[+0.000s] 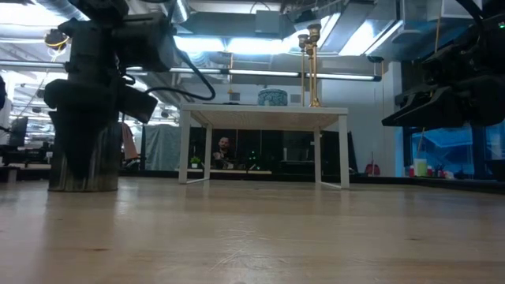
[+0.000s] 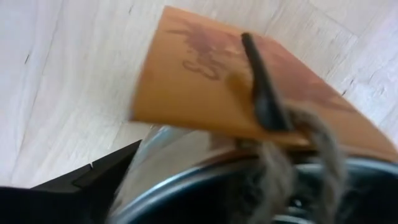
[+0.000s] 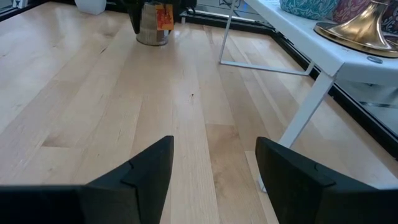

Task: Pick & Place candle stick holders
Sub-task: Put the large brown scented candle can on the shelf

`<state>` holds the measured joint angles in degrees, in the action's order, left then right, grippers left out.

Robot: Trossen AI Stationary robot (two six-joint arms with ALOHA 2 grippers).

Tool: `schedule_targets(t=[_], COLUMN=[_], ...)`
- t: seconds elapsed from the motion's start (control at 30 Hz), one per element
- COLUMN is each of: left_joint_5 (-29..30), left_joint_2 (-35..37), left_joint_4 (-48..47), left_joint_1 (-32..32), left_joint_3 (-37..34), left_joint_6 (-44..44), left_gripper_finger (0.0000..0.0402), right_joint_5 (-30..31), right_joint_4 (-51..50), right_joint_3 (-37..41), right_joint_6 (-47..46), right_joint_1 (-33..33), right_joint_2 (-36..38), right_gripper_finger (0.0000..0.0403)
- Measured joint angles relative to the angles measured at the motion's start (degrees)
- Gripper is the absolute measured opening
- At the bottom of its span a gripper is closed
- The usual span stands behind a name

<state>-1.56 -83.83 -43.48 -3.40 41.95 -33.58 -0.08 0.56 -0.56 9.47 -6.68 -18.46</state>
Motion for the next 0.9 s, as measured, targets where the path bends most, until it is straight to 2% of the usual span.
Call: schedule_targets(t=[0.17,0.37,0.9], left_joint_5=[1.81,4.39,3.62], left_joint_2=[-0.14,-0.33,-0.22], left_joint_4=[0.29,-0.12,-6.08], left_joint_1=[0.00,0.87,0.10], left_joint_3=[0.56,1.71,8.40], left_joint_6=[-0.72,-0.76,0.31], left_gripper_finger=[0.0354,0.0354,0.0354], right_joint_5=[0.00,0.00,0.00], right_joint_4=[0.00,0.01,0.00], right_joint_3=[0.00,0.00,0.00], right_joint_6=[0.02,0.01,0.01], right_joint_1=[0.00,0.00,0.02], right_joint_2=[0.01,0.01,0.02], right_gripper_finger=[0.0232,0.0232,0.0232])
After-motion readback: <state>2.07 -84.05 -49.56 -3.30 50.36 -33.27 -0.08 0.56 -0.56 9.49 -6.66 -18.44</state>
